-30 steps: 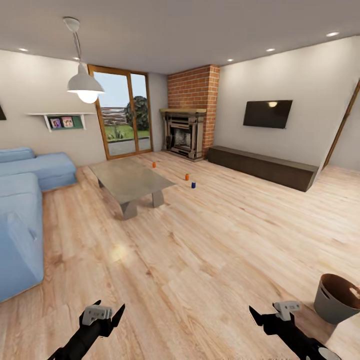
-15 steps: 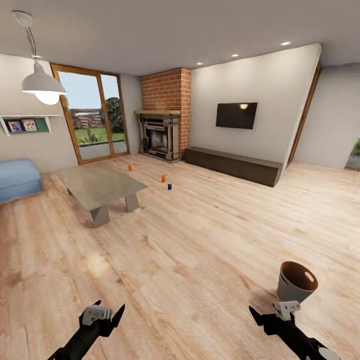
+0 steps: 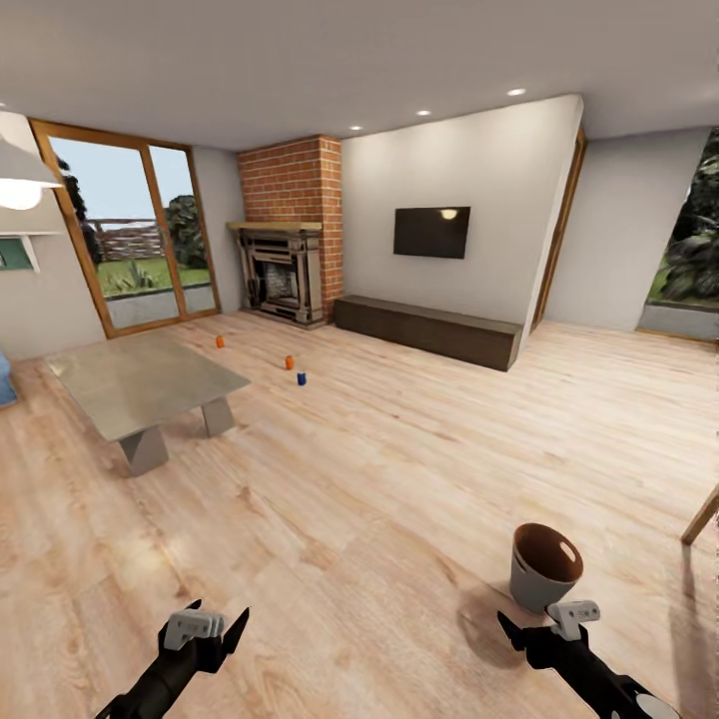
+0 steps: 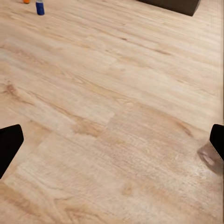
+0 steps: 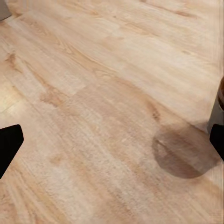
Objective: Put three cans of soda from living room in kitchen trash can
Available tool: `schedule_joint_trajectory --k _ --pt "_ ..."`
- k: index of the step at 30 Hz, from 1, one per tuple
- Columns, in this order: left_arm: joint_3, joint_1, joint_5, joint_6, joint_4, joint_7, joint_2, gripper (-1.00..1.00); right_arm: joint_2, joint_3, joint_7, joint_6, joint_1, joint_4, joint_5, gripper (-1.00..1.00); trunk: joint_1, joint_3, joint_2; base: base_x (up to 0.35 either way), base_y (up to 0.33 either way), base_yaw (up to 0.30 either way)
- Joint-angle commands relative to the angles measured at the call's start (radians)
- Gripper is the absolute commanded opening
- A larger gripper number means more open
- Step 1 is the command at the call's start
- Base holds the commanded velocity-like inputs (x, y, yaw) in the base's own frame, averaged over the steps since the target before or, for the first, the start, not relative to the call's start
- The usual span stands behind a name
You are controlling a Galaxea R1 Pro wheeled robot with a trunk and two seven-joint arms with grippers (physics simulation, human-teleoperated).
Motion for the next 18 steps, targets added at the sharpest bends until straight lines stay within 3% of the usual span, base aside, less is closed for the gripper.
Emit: schedule_joint_trajectory --k 1,6,18 --pt "0.0 0.0 0.0 0.0 0.0 0.0 0.0 1.0 0.0 -0.002 0.0 0.0 0.0 0.0 0.0 1.0 0.0 0.0 0.0 0.238 -0.241 -0.082" --pt "0.0 0.0 0.0 0.0 0.0 0.0 0.0 1.0 0.003 -0.051 0.002 0.0 0.0 0.0 -0.002 1.0 0.0 0.0 0.0 0.238 -0.241 -0.193" --pt "0.0 0.0 0.0 0.0 0.0 0.0 0.0 1.0 0.002 -0.062 0.002 0.0 0.0 0.0 -0.002 1.0 0.0 0.0 0.0 0.241 -0.239 -0.246"
